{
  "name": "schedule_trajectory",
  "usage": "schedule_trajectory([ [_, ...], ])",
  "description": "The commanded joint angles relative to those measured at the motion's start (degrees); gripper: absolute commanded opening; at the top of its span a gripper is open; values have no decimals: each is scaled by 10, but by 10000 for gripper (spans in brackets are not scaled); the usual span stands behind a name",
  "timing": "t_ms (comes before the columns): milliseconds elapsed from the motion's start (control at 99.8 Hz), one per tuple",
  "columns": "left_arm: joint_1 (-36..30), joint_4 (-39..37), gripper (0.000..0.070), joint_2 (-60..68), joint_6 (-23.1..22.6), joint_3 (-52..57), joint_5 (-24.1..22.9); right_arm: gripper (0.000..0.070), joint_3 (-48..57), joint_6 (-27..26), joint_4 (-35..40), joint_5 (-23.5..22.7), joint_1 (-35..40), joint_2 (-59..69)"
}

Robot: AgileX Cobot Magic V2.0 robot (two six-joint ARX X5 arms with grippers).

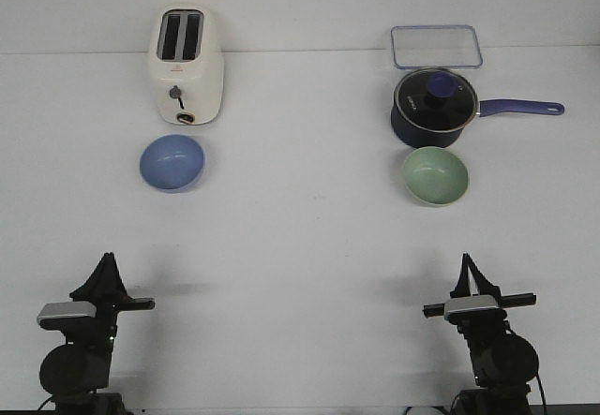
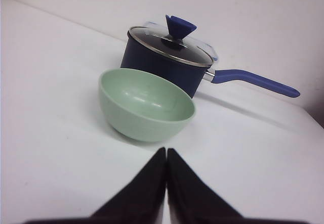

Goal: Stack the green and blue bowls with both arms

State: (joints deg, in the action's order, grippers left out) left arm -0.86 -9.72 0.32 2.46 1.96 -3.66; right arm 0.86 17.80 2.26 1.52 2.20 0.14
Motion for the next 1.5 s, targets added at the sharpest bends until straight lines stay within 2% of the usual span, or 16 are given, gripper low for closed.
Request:
schedule_trajectory([
  [0, 1, -6, 15, -1, -3, -11, 1, 0, -1, 2, -8, 0, 0, -1],
  [721, 1, -6, 14, -1, -3, -11, 1, 0, -1, -2, -23, 0, 0, -1],
  [801, 1, -6, 15, -1, -3, -11, 1, 0, -1, -42, -40, -2, 0, -1],
  [912, 1, -6, 14, -1, -3, -11, 1, 0, -1, -139, -64, -10, 0, -1],
  [992, 1, -6, 14, -1, -3, -11, 1, 0, -1, -188, -68, 2, 0, -1],
  [1092, 1, -6, 14, -1, -3, -11, 1, 0, -1, -213, -75, 3, 0, -1],
  [1212, 1, -6, 15, -1, -3, -11, 1, 0, 1, -286, -74, 15, 0, -1],
  [1322, 1, -6, 14, -1, -3, -11, 1, 0, 37, -332, -25, 31, 0, 6],
  [1493, 1, -6, 14, -1, -3, -11, 1, 0, 132, -361, 42, 31, 0, 102],
])
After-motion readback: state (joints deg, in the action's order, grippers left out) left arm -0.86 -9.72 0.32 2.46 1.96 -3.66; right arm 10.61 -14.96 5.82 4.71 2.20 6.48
